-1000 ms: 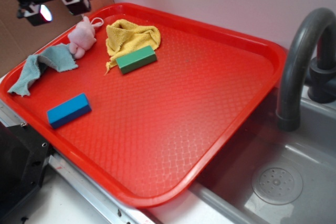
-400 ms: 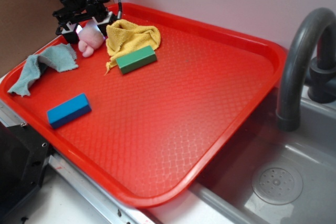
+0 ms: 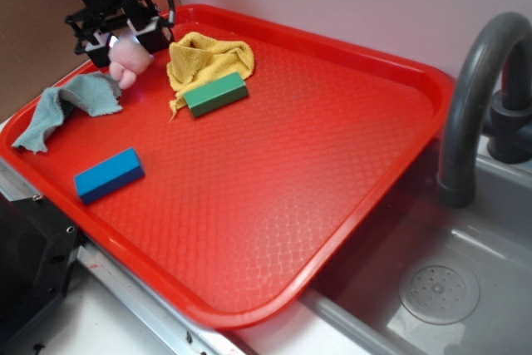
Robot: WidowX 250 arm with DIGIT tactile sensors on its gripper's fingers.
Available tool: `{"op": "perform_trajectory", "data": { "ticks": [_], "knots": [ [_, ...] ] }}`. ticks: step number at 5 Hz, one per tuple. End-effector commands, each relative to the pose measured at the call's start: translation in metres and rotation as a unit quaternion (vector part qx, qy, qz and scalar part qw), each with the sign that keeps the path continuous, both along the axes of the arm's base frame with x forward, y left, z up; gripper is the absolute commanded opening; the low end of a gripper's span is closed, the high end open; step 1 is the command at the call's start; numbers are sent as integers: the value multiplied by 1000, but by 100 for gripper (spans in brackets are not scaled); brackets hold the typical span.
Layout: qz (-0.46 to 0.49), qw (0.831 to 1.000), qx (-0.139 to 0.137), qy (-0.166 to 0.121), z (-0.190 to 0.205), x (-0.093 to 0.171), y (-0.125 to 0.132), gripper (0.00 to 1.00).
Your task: Grab the pink bunny.
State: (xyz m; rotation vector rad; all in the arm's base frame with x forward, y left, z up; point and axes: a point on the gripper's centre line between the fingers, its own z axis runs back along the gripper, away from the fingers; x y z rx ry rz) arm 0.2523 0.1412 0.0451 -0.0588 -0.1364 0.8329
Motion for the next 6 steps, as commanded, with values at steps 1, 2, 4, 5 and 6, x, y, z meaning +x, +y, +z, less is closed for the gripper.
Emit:
{"op": "perform_trajectory", "data": {
  "ticks": [1,2,4,5,6],
  "knots": [
    [-25,999,8,-35,80,2,5,0],
    [-123,989,-24,-73,130,-11,-36,0],
    [-250,963,-68,-78,199,-39,-100,0],
    [-281,953,-70,-87,198,-29,-105,0],
    [-266,956,-67,-98,187,-17,-81,0]
  ]
}}
